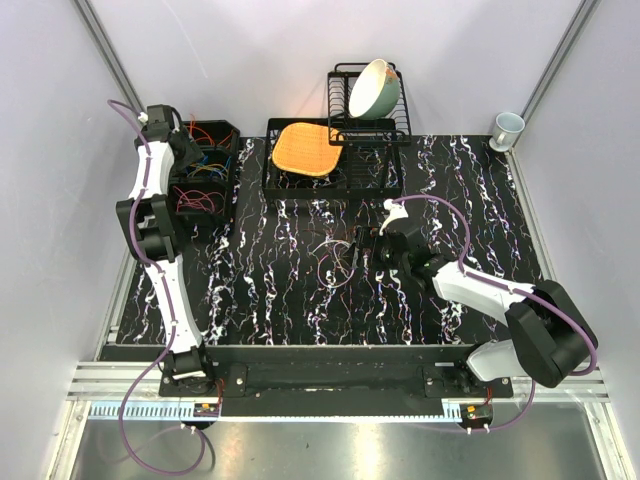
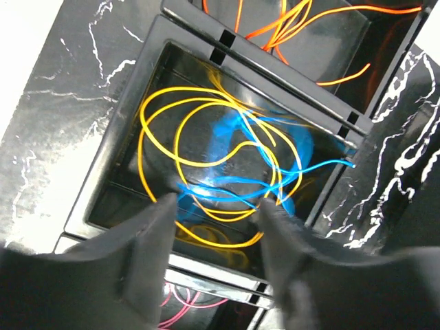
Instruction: Untangle the cables
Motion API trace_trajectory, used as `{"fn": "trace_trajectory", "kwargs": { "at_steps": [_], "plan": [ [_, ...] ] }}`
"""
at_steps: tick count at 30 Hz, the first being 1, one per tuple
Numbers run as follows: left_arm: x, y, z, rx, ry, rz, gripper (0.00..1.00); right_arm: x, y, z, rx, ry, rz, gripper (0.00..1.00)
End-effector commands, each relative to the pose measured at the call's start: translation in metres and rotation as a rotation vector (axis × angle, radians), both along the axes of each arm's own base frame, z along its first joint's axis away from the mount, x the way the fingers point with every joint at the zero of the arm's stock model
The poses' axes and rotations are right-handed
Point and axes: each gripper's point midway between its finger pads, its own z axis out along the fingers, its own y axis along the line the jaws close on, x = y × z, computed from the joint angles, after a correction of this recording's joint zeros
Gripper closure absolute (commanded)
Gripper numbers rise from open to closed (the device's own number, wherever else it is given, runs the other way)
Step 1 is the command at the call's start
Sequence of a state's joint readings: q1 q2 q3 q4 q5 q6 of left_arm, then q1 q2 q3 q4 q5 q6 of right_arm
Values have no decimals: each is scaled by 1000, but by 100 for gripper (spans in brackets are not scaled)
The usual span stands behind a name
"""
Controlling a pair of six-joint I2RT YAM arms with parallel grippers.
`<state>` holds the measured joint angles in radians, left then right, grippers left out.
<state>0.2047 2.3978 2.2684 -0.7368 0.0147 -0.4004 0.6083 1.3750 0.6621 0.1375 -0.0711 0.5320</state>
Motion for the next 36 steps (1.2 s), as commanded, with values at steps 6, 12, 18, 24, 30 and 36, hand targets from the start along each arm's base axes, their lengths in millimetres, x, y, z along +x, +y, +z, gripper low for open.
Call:
{"fn": "trace_trajectory", "kwargs": {
  "at_steps": [6, 12, 18, 24, 30, 36],
  "plan": [
    [-12, -11, 133, 69, -238, 30, 22, 10, 4, 23, 51, -71, -11, 4],
    [-29, -42, 190, 93, -336, -12, 19, 9, 4, 22, 52, -72, -11, 4],
    [-51, -81, 214, 106, -367, -76, 18, 10, 3, 23, 53, -75, -14, 4],
    [-82, -123, 201, 118, -324, -164, 18, 10, 3, 24, 55, -78, -14, 4],
    [-120, -174, 170, 93, -279, -309, 18, 9, 3, 23, 54, -76, -14, 4],
    [-168, -222, 117, 61, -180, -450, 20, 9, 3, 24, 53, -75, -14, 4]
  ]
}}
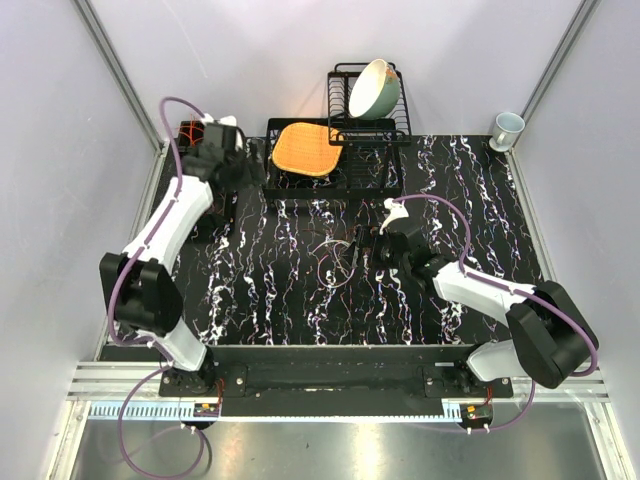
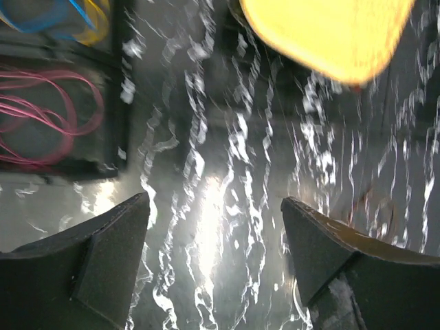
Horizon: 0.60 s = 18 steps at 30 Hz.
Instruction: Untangle the cables
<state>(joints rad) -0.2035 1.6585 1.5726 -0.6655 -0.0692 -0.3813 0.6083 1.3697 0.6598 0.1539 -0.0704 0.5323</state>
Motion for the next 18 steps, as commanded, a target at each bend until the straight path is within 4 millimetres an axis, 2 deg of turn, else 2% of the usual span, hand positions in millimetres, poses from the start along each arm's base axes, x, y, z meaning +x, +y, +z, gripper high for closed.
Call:
{"fn": "trace_trajectory", "kwargs": {
  "at_steps": [1, 2, 3, 5, 9, 10, 13, 17, 18],
  "plan": [
    [-25, -31, 5, -30, -59, -108, 21, 8, 2, 19, 41, -58, -15, 4],
    [-36, -42, -13, -38, -28, -147, 21, 8, 1, 18, 40, -55, -18, 4],
    [-43, -50, -14, -59, -31, -179, 21, 8, 1, 18, 38, -54, -22, 4],
    [-60, -71, -34, -84, -3, -255, 22, 8, 0, 19, 40, -56, -29, 4],
    [-84, -106, -54, -95, 23, -373, 23, 8, -2, 20, 41, -61, -40, 4],
    [-92, -120, -59, -98, 32, -415, 23, 8, -2, 20, 39, -61, -39, 4],
    [-105, -148, -71, -104, 51, -497, 24, 8, -3, 19, 37, -56, -43, 4],
    [-108, -172, -81, -96, 60, -552, 26, 8, -4, 19, 35, -55, -50, 4],
    [-107, -176, -89, -89, 77, -561, 27, 8, -4, 20, 35, -57, -47, 4]
  ]
}}
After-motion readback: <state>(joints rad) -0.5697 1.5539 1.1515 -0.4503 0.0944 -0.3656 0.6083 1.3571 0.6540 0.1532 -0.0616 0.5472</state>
